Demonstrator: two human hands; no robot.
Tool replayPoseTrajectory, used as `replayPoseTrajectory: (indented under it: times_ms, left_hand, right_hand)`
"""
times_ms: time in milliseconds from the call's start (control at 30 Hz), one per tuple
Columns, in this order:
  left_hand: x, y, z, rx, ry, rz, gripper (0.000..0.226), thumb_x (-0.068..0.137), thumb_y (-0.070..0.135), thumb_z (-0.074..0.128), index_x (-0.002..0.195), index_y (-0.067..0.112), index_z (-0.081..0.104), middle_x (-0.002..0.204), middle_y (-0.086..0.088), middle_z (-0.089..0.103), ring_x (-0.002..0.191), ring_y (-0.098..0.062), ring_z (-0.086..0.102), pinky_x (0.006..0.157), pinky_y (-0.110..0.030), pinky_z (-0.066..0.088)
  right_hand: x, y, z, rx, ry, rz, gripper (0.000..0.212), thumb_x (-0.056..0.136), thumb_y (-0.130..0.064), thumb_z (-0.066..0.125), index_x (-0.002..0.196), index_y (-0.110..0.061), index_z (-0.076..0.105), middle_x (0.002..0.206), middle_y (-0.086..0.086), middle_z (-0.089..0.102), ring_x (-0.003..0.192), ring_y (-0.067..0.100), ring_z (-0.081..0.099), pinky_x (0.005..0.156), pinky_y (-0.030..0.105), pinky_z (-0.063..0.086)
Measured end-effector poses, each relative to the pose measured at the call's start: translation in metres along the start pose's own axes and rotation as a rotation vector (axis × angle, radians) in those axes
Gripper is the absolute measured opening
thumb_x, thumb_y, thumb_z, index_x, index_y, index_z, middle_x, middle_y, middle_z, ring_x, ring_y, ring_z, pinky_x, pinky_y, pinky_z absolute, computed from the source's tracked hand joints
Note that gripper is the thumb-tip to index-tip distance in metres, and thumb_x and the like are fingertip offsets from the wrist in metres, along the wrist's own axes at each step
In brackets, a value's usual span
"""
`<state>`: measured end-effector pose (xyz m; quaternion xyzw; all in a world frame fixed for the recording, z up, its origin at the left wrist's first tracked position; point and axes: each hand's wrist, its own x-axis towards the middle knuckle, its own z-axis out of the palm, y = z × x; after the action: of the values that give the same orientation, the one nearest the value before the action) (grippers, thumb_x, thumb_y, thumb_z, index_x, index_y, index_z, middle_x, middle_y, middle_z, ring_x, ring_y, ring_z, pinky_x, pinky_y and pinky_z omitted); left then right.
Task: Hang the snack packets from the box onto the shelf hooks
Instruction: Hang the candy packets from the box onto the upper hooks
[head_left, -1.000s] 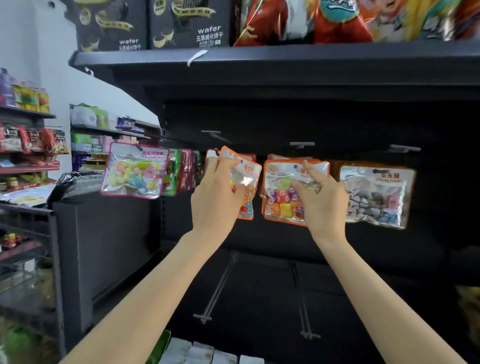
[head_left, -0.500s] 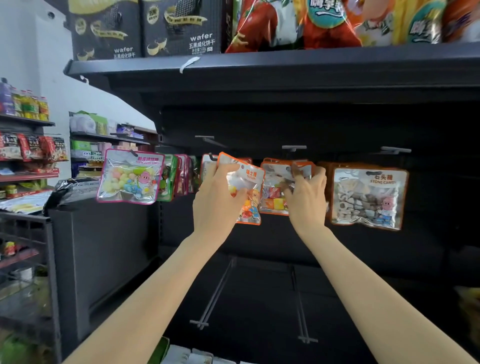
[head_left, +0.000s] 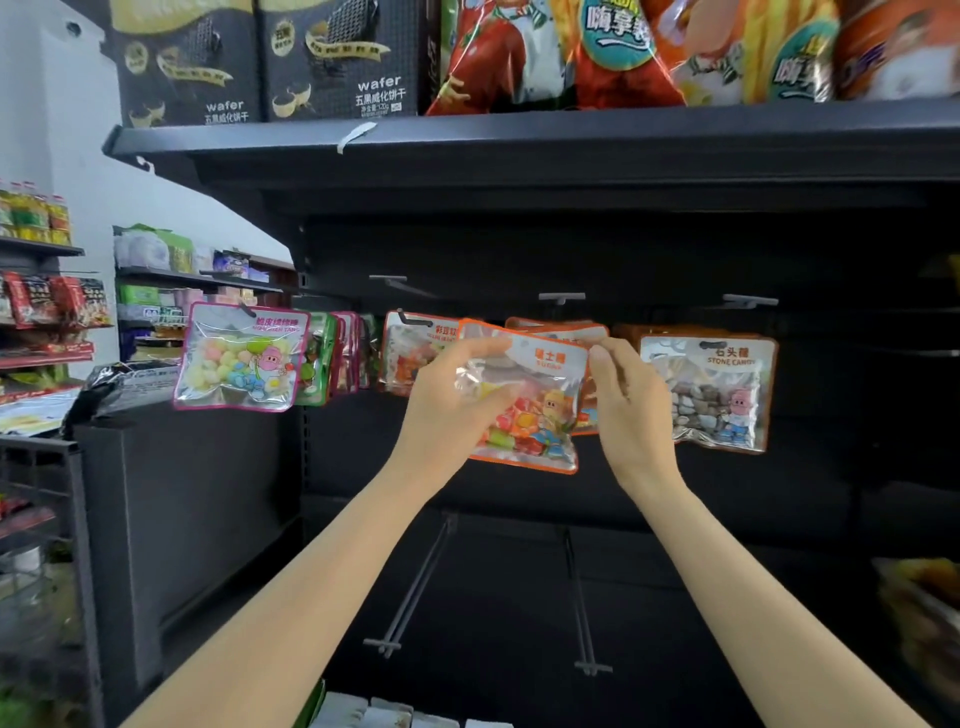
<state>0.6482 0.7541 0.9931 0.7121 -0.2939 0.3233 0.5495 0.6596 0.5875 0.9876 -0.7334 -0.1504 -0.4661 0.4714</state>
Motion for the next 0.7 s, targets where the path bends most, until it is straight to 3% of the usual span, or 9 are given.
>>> replayPoseTrajectory:
  times_ms: [67,167,233,300,400,500,600,700]
  left_hand:
    - [0.004,0.002,0.01,-0.034,0.0,0.002,0.038,0.081,0.017,0.07,0.117,0.022,0.06,0.114,0.017,0.058,0.104,0.014,0.048,0.079,0.007,0.031]
    - [0.011,-0.001,0.025,-0.036,-0.013,0.007,0.038,0.084,0.017,0.068,0.12,0.023,0.058,0.12,0.013,0.058,0.11,0.007,0.049,0.084,0.003,0.034]
    - [0.016,-0.004,0.033,-0.005,-0.014,0.014,0.039,0.085,0.017,0.067,0.123,0.022,0.056,0.123,0.01,0.057,0.113,0.001,0.049,0.087,-0.002,0.038]
    - [0.018,-0.008,0.037,0.022,0.005,0.03,0.04,0.085,0.018,0.067,0.122,0.024,0.054,0.122,0.01,0.055,0.111,0.0,0.049,0.088,-0.005,0.04]
    - [0.017,-0.012,0.04,0.014,0.049,0.034,0.044,0.083,0.02,0.071,0.121,0.028,0.051,0.117,0.017,0.054,0.108,0.007,0.049,0.088,-0.007,0.041]
    - [0.013,-0.016,0.041,0.022,0.041,0.044,0.047,0.084,0.02,0.07,0.125,0.026,0.05,0.114,0.025,0.05,0.103,0.023,0.042,0.08,0.007,0.03]
    - [0.012,-0.019,0.042,0.052,0.037,0.03,0.049,0.084,0.021,0.069,0.128,0.028,0.049,0.12,0.024,0.05,0.107,0.014,0.043,0.081,0.008,0.028]
    - [0.017,-0.021,0.042,0.144,0.037,0.022,0.051,0.085,0.02,0.068,0.13,0.03,0.047,0.129,0.012,0.051,0.108,0.007,0.04,0.076,0.01,0.027]
  right_hand:
    - [-0.002,-0.004,-0.004,0.148,-0.103,0.069,0.031,0.098,-0.031,0.045,0.129,-0.03,0.049,0.104,0.0,0.065,0.087,0.009,0.064,0.068,0.016,0.051]
    - [0.0,-0.001,-0.007,0.128,-0.125,0.024,0.053,0.094,-0.026,0.056,0.139,-0.041,0.033,0.13,-0.005,0.055,0.11,0.007,0.058,0.087,0.025,0.053]
    - [0.002,0.0,-0.006,0.057,-0.096,-0.007,0.051,0.095,-0.022,0.055,0.141,-0.036,0.037,0.137,-0.013,0.048,0.119,0.001,0.048,0.095,0.021,0.048]
    - [0.005,0.002,-0.004,0.0,-0.082,-0.022,0.045,0.097,-0.022,0.052,0.139,-0.035,0.043,0.135,-0.008,0.051,0.12,0.007,0.05,0.097,0.021,0.046]
    - [0.005,0.0,-0.002,-0.098,-0.058,-0.031,0.045,0.098,-0.021,0.049,0.14,-0.036,0.041,0.117,0.006,0.057,0.099,0.015,0.054,0.075,0.0,0.038]
    - [0.001,0.002,-0.003,-0.177,-0.043,-0.062,0.048,0.099,-0.02,0.048,0.143,-0.034,0.038,0.084,-0.001,0.045,0.065,0.009,0.038,0.061,0.008,0.038]
    - [-0.002,0.005,-0.001,-0.196,-0.037,-0.069,0.049,0.099,-0.019,0.048,0.144,-0.033,0.036,0.076,-0.007,0.033,0.063,0.006,0.033,0.063,0.006,0.036]
    - [0.001,0.006,0.004,-0.227,-0.031,-0.049,0.05,0.098,-0.017,0.049,0.145,-0.029,0.035,0.086,-0.005,0.037,0.067,0.005,0.036,0.067,0.003,0.035]
